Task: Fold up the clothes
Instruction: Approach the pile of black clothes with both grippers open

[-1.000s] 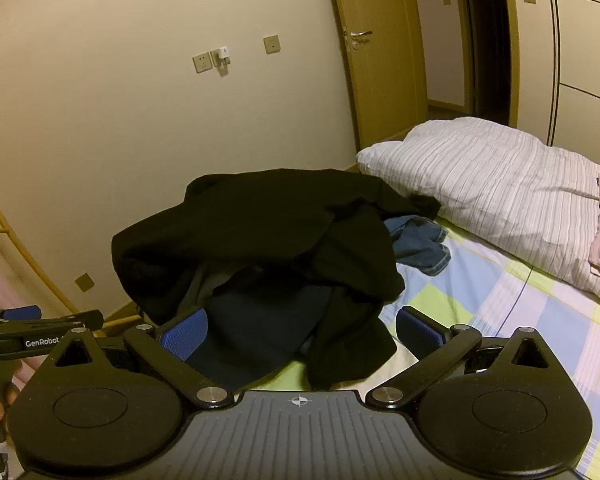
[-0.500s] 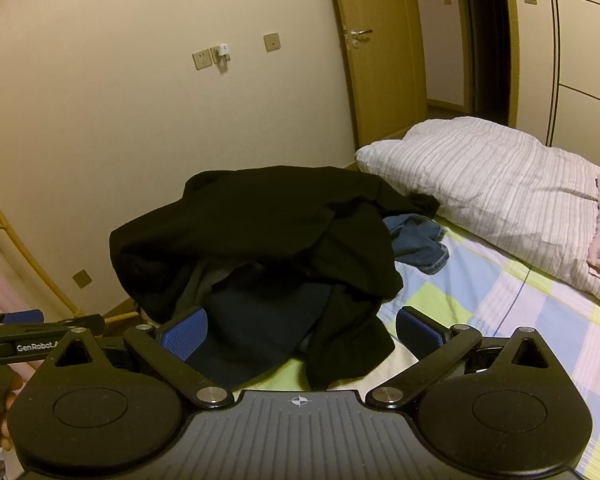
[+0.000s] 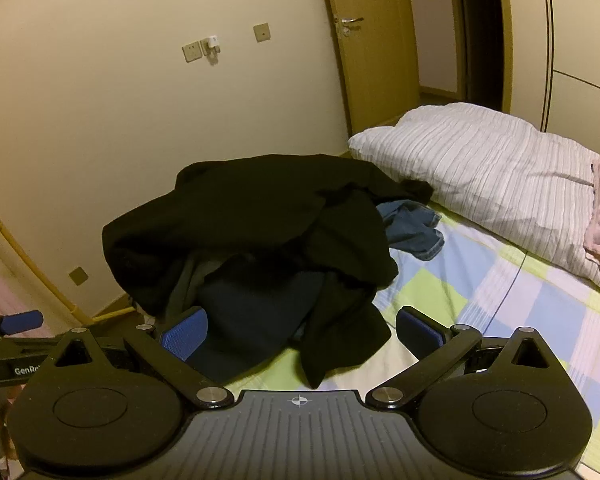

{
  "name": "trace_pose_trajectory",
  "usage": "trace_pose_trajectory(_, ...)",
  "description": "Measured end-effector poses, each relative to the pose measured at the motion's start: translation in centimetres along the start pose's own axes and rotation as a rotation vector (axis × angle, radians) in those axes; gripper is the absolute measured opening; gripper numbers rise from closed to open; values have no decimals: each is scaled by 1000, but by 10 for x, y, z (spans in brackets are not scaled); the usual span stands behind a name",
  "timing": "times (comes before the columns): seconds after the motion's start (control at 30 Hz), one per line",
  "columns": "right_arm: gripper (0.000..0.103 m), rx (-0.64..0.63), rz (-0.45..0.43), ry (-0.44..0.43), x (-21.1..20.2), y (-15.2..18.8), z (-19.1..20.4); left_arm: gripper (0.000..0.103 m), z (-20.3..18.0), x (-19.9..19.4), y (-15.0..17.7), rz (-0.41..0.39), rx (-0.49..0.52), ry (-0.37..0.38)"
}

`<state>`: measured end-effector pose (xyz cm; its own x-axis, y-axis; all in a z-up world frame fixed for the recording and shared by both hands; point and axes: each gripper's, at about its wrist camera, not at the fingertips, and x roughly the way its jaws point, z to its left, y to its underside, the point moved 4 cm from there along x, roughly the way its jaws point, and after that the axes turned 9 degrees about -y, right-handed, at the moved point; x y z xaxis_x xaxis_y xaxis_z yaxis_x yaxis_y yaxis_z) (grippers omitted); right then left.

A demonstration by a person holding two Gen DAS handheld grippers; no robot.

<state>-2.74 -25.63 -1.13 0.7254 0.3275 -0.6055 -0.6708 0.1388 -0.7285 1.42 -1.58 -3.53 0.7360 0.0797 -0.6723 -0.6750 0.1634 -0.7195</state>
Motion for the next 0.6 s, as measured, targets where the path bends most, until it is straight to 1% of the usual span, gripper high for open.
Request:
trace_pose_trajectory(0.2, 103, 1, 4, 5, 1, -2, 1, 102, -3, 4, 2, 39, 8, -2)
trace_pose_trajectory(0.27, 103, 3, 6, 7, 1, -3, 1, 102, -4, 4, 3, 43, 9, 11)
trace_pose_trajectory(0.6, 103, -1, 33, 12, 4, -1, 1, 102, -4, 6, 6, 54, 15, 12)
